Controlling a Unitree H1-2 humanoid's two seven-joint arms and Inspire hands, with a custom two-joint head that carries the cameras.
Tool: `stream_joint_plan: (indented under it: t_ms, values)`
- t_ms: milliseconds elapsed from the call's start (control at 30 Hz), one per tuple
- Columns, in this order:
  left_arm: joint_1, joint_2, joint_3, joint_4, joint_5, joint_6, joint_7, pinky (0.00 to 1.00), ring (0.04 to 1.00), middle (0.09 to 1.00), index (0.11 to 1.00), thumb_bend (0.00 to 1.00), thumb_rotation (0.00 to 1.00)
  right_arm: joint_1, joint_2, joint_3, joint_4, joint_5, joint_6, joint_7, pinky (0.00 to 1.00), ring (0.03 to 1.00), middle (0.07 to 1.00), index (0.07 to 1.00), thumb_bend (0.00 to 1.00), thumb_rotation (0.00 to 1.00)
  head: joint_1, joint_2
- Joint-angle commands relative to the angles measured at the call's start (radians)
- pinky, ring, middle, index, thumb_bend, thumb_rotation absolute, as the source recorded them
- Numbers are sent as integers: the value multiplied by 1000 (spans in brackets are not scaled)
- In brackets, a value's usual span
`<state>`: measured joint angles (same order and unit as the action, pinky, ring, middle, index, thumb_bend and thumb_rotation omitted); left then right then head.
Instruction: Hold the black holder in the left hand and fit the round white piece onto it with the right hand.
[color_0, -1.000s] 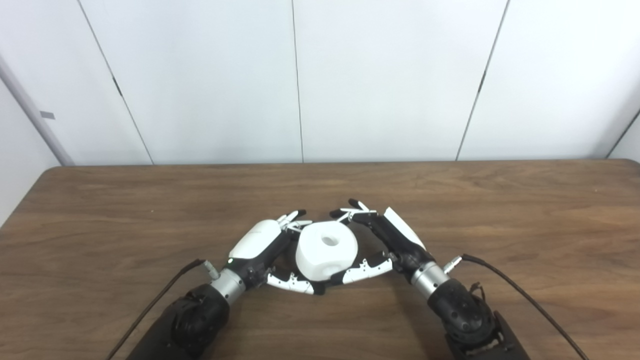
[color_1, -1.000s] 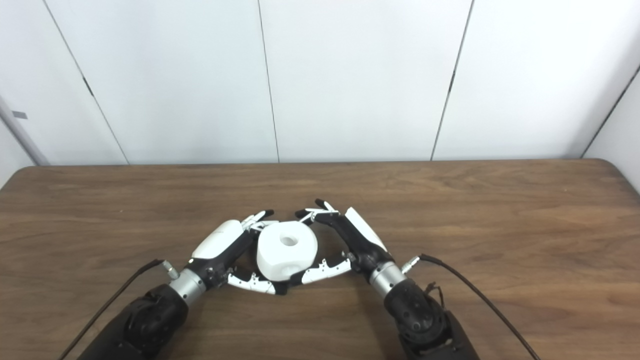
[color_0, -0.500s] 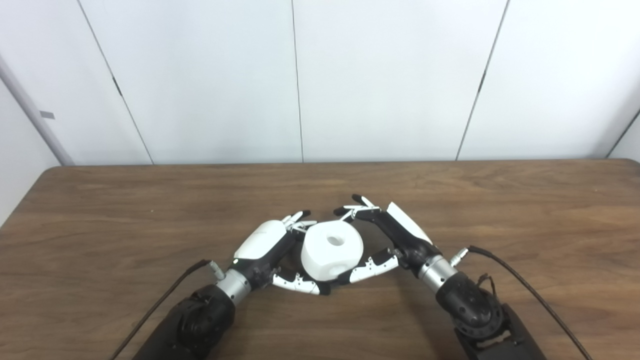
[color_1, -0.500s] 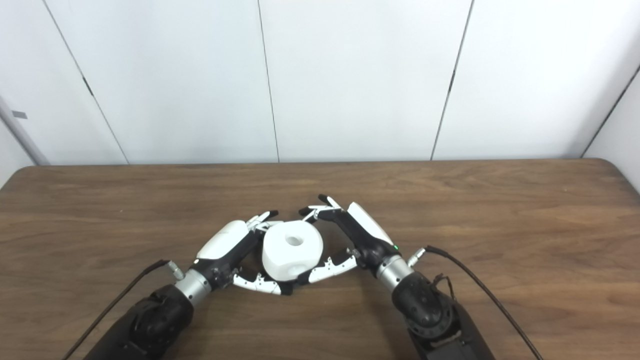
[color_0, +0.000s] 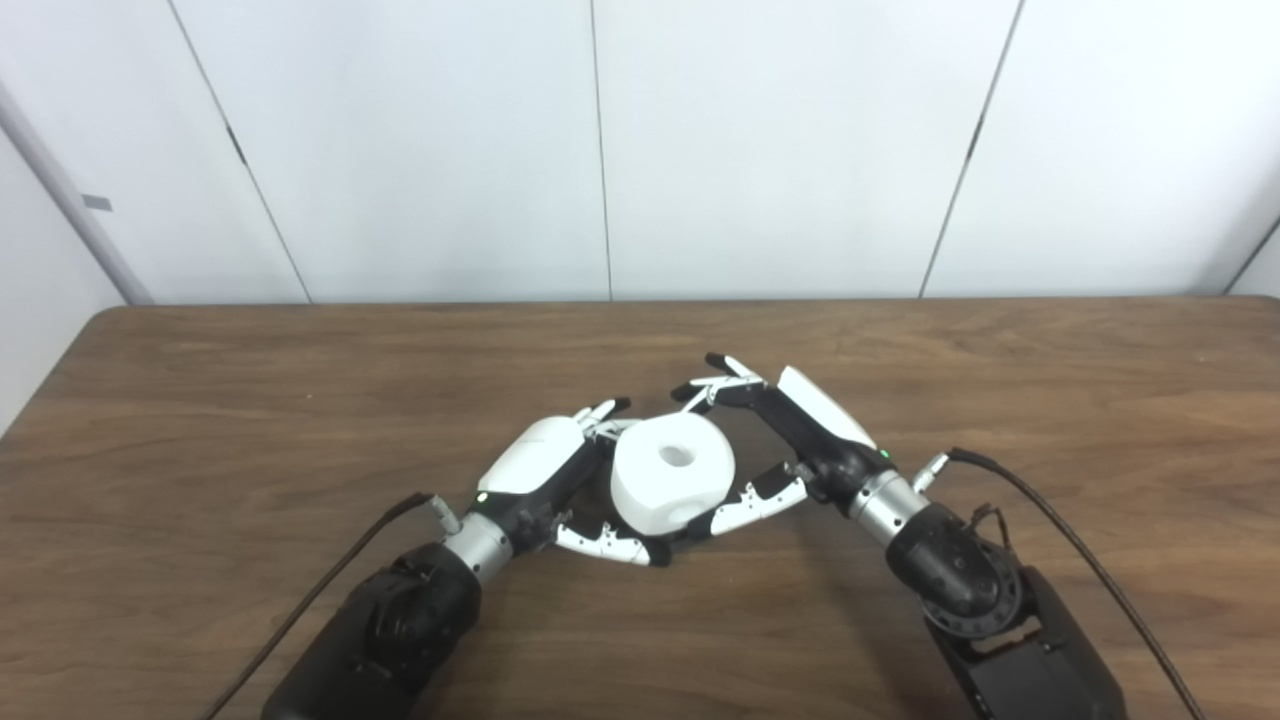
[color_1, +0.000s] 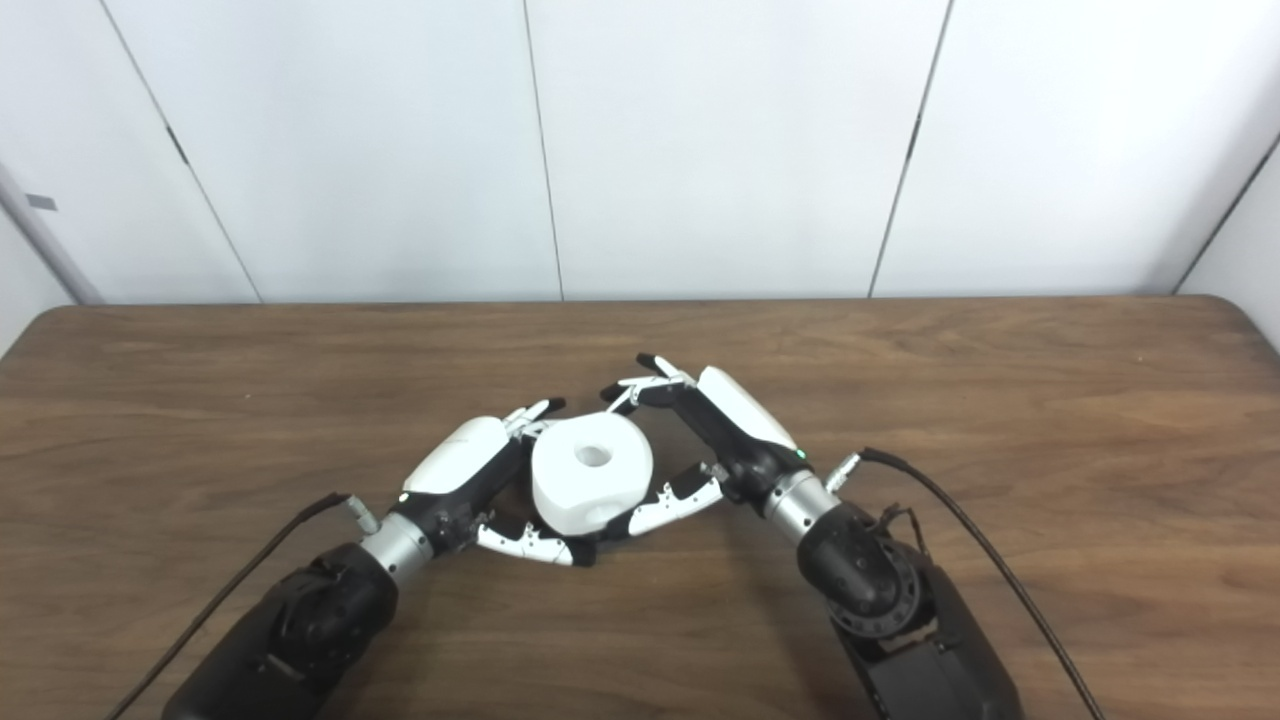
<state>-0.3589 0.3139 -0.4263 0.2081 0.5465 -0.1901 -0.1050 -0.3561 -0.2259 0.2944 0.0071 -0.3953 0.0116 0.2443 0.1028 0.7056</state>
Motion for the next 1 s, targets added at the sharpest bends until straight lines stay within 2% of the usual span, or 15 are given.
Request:
stream_joint_plan:
  t_ms: [0, 467, 967]
  values:
    - [8, -10, -31, -6, 28, 0, -47, 1000, 1000, 872, 482, 525, 57, -52, -9, -6, -39, -4, -33, -1, 1000, 983, 806, 482, 521, 145, 0, 1]
    - [8, -13, -38, -26, 32, 17, -51, 1000, 1000, 877, 482, 525, 59, -62, -20, -6, -43, -33, -26, 31, 1000, 971, 798, 481, 522, 145, 8, 13]
    - [11, -10, -35, -68, 35, 43, -72, 1000, 1000, 876, 482, 525, 59, -35, -31, -2, -43, -66, -15, 41, 1000, 971, 798, 481, 522, 143, 9, 26]
